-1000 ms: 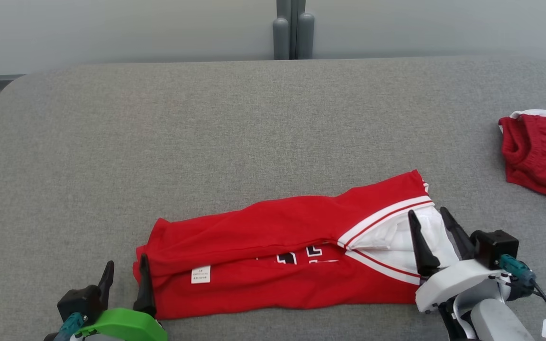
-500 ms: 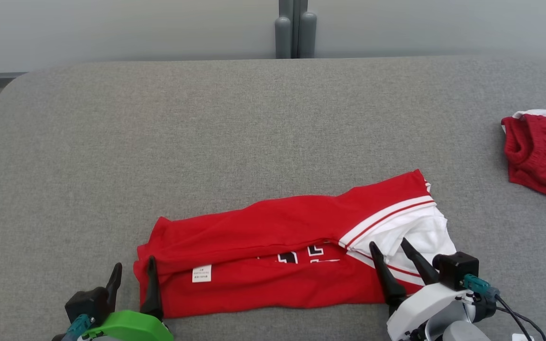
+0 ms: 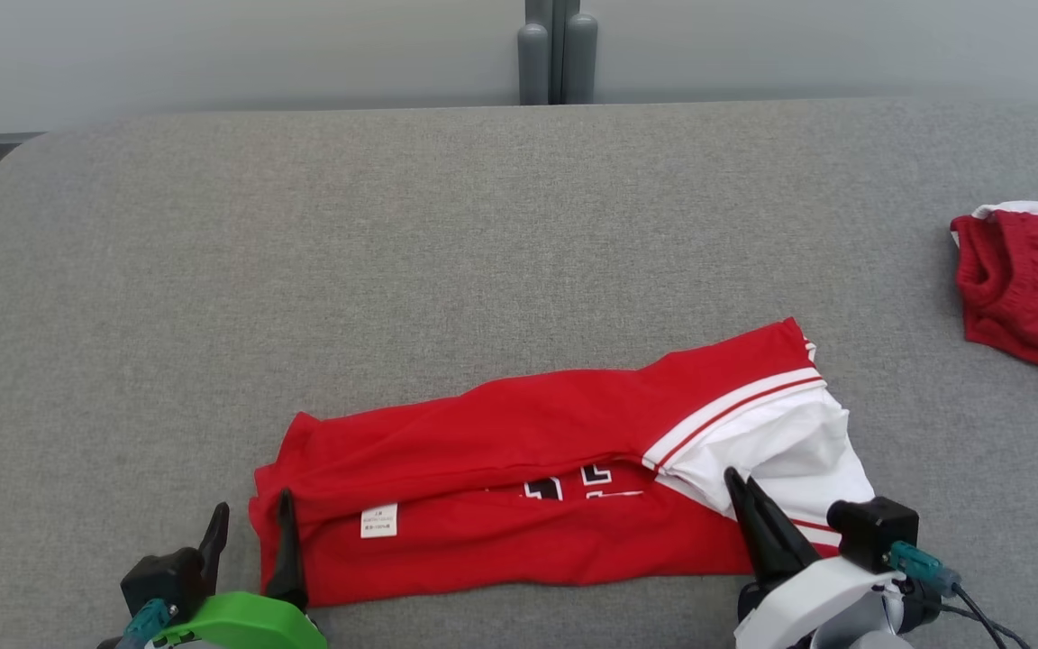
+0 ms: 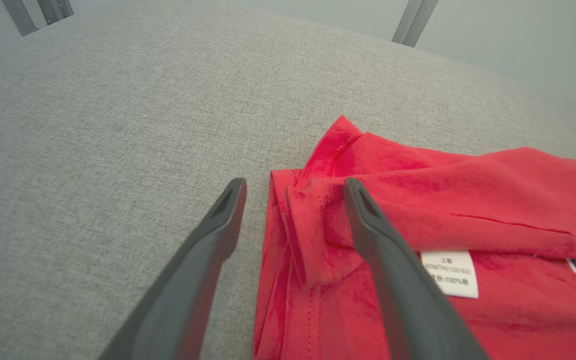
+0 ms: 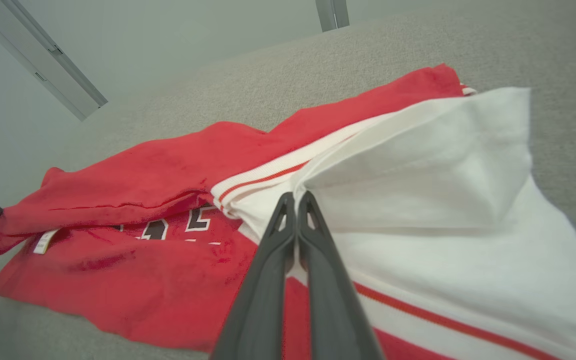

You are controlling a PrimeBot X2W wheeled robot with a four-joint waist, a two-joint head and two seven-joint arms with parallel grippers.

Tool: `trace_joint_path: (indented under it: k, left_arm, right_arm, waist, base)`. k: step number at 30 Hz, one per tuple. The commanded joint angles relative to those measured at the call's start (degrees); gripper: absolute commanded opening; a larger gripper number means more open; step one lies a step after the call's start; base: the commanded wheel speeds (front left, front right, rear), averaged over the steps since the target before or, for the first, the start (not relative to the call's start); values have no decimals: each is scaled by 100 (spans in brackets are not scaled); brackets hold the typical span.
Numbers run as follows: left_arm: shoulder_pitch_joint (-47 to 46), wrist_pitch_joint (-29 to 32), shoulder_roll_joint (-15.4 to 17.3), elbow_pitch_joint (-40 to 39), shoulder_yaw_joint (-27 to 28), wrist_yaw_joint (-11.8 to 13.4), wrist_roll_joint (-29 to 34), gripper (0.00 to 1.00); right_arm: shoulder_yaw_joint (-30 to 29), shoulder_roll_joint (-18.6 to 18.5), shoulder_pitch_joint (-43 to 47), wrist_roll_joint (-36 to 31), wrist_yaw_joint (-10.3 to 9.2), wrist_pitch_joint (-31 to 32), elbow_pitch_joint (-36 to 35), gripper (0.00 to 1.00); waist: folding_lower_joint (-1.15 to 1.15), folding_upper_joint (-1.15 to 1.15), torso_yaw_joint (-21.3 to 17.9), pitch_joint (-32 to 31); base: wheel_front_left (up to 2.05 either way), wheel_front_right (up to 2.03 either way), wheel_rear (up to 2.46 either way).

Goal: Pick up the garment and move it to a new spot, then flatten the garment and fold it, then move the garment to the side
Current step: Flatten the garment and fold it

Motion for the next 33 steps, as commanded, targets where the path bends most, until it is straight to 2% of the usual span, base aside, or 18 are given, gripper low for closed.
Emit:
trace_joint_path:
  k: [1, 2, 3, 5, 11, 13, 20, 25, 33]
  left_arm:
    - [15, 5, 25, 7, 17, -27, 29, 100]
    - [24, 5, 25, 7, 28, -32, 40, 100]
    - [28, 5, 25, 9, 36, -34, 47, 100]
    - [19, 5, 26, 9, 58, -36, 82, 100]
    - [-10, 5, 26, 35, 132, -45, 145, 100]
    - [-31, 5, 26, 3, 147, -45, 125, 100]
    - [-73, 5, 26, -72, 85, 30, 102, 100]
    - [-176, 5, 25, -92, -2, 16, 109, 100]
    - [-282, 5, 26, -34, -87, 12, 91, 100]
  right_arm:
    - [11, 11, 131, 54, -8, -11, -57, 0]
    - [2, -5, 208, 50, -8, -11, -118, 2]
    - [-21, -20, 284, 59, -8, -11, -183, 22]
    - [15, -46, 454, 90, -8, -11, -287, 100]
    - [53, -257, 872, 113, -8, -11, -545, 100]
    - [-208, -409, 1026, 51, -8, -11, -895, 100]
    - [-1015, -423, 721, -289, -8, -11, -1476, 100]
    - [-1171, -462, 73, -656, -9, -11, -947, 100]
    - [-1013, -419, -805, -862, -9, -10, 652, 100]
  waist:
    - [0, 0, -24, 1]
    - [0, 0, -48, 2]
    - [0, 0, -71, 6]
    - [0, 0, -120, 19]
    - [0, 0, -264, 26]
    - [0, 0, -325, 14]
    - [0, 0, -348, 8]
    - [0, 0, -240, 103]
    - [0, 0, 21, 265]
  base:
    - [0, 0, 0]
    - [0, 0, 0]
    - [0, 0, 0]
    - [0, 0, 0]
    - [0, 0, 0]
    - [0, 0, 0]
    - [0, 0, 0]
    - [0, 0, 0]
    - [0, 0, 0]
